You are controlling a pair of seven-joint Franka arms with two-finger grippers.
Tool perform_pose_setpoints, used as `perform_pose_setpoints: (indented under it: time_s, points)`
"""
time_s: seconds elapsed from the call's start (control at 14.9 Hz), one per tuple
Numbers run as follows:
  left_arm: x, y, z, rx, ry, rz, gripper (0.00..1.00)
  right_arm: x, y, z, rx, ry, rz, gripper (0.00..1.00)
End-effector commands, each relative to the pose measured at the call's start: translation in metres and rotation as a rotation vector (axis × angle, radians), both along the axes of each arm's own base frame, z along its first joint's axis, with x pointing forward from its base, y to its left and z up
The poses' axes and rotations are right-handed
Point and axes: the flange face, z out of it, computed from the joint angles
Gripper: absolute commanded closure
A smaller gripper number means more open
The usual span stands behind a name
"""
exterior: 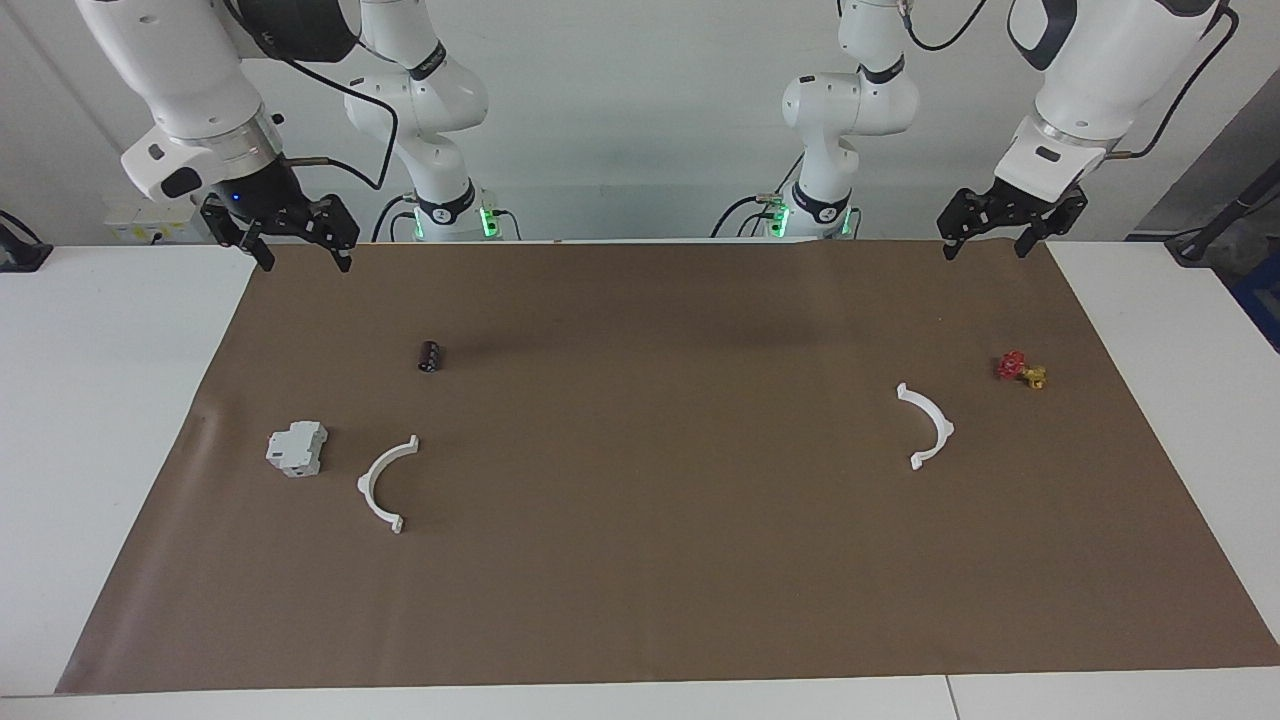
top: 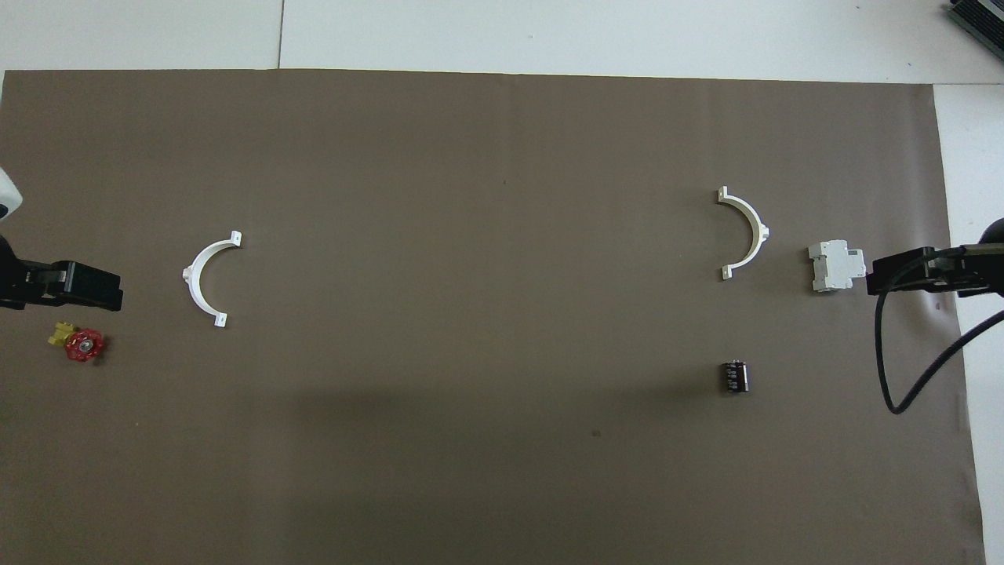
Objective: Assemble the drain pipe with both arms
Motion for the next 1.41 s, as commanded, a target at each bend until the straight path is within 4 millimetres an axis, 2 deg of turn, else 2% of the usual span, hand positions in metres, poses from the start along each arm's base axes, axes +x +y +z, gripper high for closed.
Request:
perform_pose_setpoints:
  time_s: [0.0, 0.27, 0.47, 0.67, 0.81, 1.01, 1.21, 1.35]
  points:
    - [-0.004, 0.001, 0.010, -0.016, -0.022, -0.010, 0.00, -0.007, 0.000, 0.001, 0.004, -0.020, 0.022, 0.00]
    - [-0.006, 0.002, 0.012, -0.017, -0.028, -0.009, 0.00, -0.007, 0.002, -0.004, 0.009, -0.023, 0.025, 0.00]
    - [-0.006, 0.000, 0.011, -0.016, -0.023, -0.012, 0.00, -0.001, 0.003, -0.030, 0.014, -0.077, 0.045, 0.00]
    - [-0.008, 0.001, 0.012, -0.017, -0.026, -0.012, 0.00, 0.025, 0.006, -0.077, 0.013, -0.084, 0.075, 0.00]
    - [-0.008, 0.003, 0.012, -0.017, -0.028, -0.010, 0.00, 0.054, 0.006, -0.122, 0.058, -0.103, 0.114, 0.00]
    - [-0.007, 0.001, 0.013, -0.017, -0.031, -0.006, 0.00, 0.087, 0.000, -0.185, 0.060, -0.131, 0.137, 0.00]
    - [-0.008, 0.001, 0.013, -0.017, -0.029, -0.006, 0.00, 0.107, -0.010, -0.239, 0.036, -0.154, 0.142, 0.01]
    - [-0.008, 0.002, 0.012, -0.017, -0.028, -0.006, 0.00, 0.115, -0.023, -0.268, 0.021, -0.168, 0.148, 0.02]
